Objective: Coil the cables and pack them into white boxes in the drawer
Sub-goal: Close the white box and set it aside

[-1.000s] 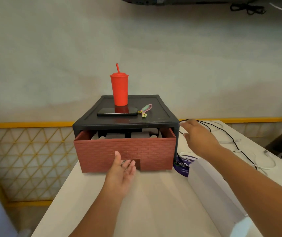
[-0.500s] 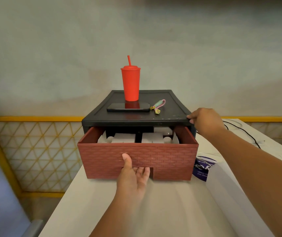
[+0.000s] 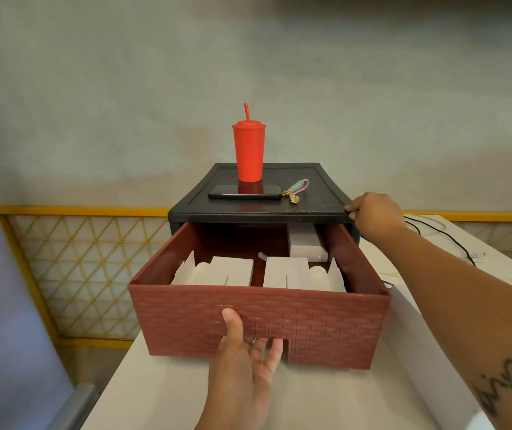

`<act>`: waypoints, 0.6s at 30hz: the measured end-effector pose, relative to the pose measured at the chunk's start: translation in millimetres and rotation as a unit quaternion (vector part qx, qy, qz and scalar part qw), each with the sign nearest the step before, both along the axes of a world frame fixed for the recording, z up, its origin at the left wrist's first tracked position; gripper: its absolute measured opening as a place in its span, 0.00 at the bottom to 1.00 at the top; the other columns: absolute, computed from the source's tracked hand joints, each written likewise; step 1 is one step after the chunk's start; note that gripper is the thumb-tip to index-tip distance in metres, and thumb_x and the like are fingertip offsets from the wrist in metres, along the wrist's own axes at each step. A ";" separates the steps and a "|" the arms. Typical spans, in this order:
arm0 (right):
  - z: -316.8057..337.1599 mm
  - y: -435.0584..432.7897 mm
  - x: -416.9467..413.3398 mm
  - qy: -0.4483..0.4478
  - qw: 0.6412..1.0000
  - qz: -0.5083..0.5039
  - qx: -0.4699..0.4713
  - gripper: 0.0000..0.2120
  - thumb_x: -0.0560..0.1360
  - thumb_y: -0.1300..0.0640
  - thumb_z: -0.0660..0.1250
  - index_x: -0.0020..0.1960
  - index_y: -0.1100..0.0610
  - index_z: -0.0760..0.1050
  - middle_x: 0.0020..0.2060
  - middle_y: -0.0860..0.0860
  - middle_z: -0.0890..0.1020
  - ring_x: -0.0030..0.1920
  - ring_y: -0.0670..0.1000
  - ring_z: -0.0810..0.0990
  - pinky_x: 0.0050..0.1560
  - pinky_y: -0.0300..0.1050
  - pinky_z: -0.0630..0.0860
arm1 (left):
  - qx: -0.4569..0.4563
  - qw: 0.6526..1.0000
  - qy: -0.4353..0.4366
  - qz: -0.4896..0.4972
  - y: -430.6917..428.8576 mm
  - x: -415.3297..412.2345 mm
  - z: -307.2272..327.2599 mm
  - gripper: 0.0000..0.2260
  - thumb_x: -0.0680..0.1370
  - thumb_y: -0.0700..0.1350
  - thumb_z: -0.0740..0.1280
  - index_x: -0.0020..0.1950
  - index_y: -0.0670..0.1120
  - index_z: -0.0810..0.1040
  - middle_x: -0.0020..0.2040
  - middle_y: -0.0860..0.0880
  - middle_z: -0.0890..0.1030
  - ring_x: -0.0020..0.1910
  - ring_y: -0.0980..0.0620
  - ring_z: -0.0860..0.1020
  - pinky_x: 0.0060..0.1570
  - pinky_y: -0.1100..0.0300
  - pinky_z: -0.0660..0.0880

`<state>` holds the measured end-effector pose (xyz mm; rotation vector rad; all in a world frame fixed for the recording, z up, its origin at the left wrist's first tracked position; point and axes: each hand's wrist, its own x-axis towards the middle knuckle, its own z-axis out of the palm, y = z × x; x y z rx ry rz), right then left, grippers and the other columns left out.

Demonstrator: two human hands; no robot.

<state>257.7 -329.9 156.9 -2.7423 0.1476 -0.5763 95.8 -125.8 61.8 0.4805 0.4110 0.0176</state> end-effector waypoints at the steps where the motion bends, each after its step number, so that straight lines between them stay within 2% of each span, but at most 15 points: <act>1: -0.4 -0.1 0.4 -0.002 1.000 -0.001 0.003 0.13 0.76 0.63 0.64 0.59 0.57 0.78 0.57 0.58 0.80 0.57 0.60 0.77 0.57 0.47 0.72 | -0.004 1.000 0.004 0.000 1.1 -4.3 -1.3 0.16 0.73 0.52 0.64 0.54 0.42 0.73 0.44 0.44 0.84 0.48 0.46 0.80 0.42 0.47 0.81; 3: -1.5 -0.1 1.0 -0.004 1.000 -0.002 0.009 0.13 0.76 0.64 0.64 0.59 0.57 0.78 0.57 0.58 0.80 0.57 0.60 0.77 0.57 0.46 0.71 | -0.010 1.000 0.022 0.002 3.2 -11.7 -2.7 0.17 0.73 0.52 0.64 0.54 0.41 0.72 0.46 0.43 0.82 0.49 0.46 0.79 0.42 0.47 0.79; 6: -2.3 -0.9 -0.3 -0.006 1.000 0.004 0.023 0.13 0.76 0.63 0.63 0.60 0.58 0.78 0.58 0.58 0.80 0.57 0.60 0.76 0.56 0.46 0.71 | -0.022 1.000 0.022 0.005 4.2 -19.6 -4.8 0.15 0.73 0.51 0.64 0.50 0.41 0.72 0.45 0.43 0.81 0.48 0.45 0.79 0.33 0.51 0.80; 8: -0.7 -4.3 -4.8 0.011 0.999 0.025 0.028 0.14 0.77 0.59 0.64 0.62 0.58 0.76 0.61 0.58 0.78 0.60 0.59 0.75 0.58 0.46 0.70 | -0.012 0.999 0.029 0.002 4.1 -22.0 -6.4 0.15 0.74 0.52 0.64 0.49 0.40 0.72 0.43 0.44 0.80 0.46 0.46 0.79 0.36 0.52 0.80; 11: -0.7 -15.1 -21.9 0.082 0.991 0.097 0.031 0.23 0.77 0.51 0.63 0.70 0.56 0.67 0.70 0.54 0.68 0.68 0.56 0.68 0.66 0.47 0.63 | 0.043 0.997 0.064 -0.004 7.6 -23.6 -6.5 0.16 0.73 0.53 0.65 0.46 0.39 0.72 0.40 0.43 0.77 0.44 0.46 0.78 0.41 0.51 0.79; 14: -8.4 -29.4 -54.3 0.126 0.980 0.119 0.100 0.31 0.76 0.45 0.63 0.75 0.52 0.57 0.74 0.52 0.61 0.71 0.54 0.64 0.69 0.48 0.59 | 0.110 0.989 0.092 -0.024 11.4 -28.7 -8.0 0.17 0.73 0.53 0.65 0.43 0.39 0.72 0.40 0.42 0.77 0.42 0.47 0.77 0.45 0.50 0.75; 18: -26.4 -51.3 -109.6 0.178 0.969 0.068 0.159 0.36 0.74 0.41 0.64 0.75 0.49 0.53 0.74 0.52 0.60 0.72 0.55 0.61 0.70 0.50 0.58 | 0.195 0.974 0.091 -0.075 12.0 -41.2 -7.8 0.14 0.75 0.52 0.67 0.45 0.40 0.76 0.41 0.44 0.79 0.42 0.47 0.77 0.37 0.54 0.73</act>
